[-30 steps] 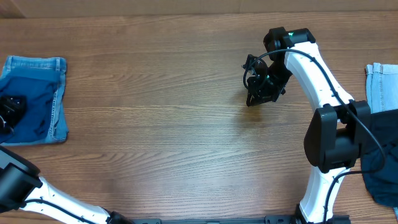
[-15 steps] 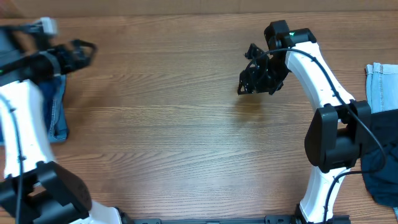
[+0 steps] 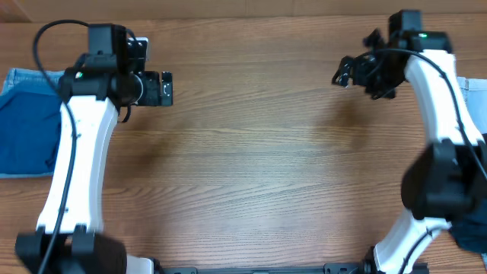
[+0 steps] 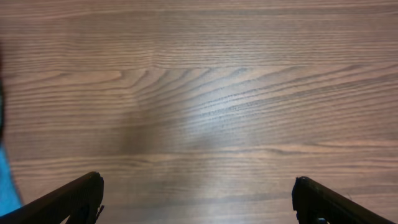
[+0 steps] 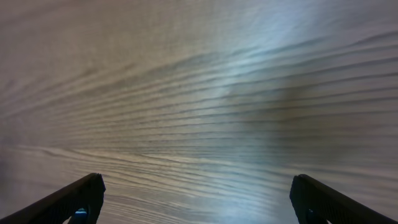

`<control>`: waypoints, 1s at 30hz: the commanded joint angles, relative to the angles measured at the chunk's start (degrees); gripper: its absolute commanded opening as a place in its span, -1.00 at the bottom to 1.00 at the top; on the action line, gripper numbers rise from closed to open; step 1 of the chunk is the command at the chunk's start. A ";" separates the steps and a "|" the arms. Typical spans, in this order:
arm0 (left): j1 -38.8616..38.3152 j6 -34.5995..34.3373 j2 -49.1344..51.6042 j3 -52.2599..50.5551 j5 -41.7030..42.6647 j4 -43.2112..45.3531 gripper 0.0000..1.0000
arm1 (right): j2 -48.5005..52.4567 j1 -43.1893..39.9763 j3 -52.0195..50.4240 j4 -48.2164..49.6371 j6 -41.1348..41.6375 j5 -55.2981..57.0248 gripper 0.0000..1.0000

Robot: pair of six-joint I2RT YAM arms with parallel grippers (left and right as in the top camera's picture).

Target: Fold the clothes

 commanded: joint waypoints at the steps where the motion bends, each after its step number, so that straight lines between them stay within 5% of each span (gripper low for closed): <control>1: -0.09 -0.76 -13.92 -4.76 -0.61 1.33 1.00 | -13.94 -0.04 1.18 -0.37 1.77 4.96 1.00; 7: -0.09 -1.11 -41.29 -25.11 -0.79 6.75 1.00 | -37.48 -0.04 -15.30 7.43 3.43 8.74 0.99; 10: -0.09 -4.92 -54.97 -29.77 -1.29 3.04 1.00 | -57.70 -0.07 -35.58 15.78 3.41 8.87 1.00; 15: -0.09 -4.87 -60.26 -30.69 -2.84 3.17 1.00 | -78.44 -0.07 -53.42 14.27 3.45 6.49 1.00; 20: -0.09 -4.87 -60.22 -30.69 -2.91 -2.97 1.00 | -78.95 -0.07 -53.90 3.87 3.43 6.60 1.00; 30: -0.09 -4.90 -60.22 -30.69 -2.91 -7.26 1.00 | -79.32 -0.07 -53.94 3.82 3.41 7.96 1.00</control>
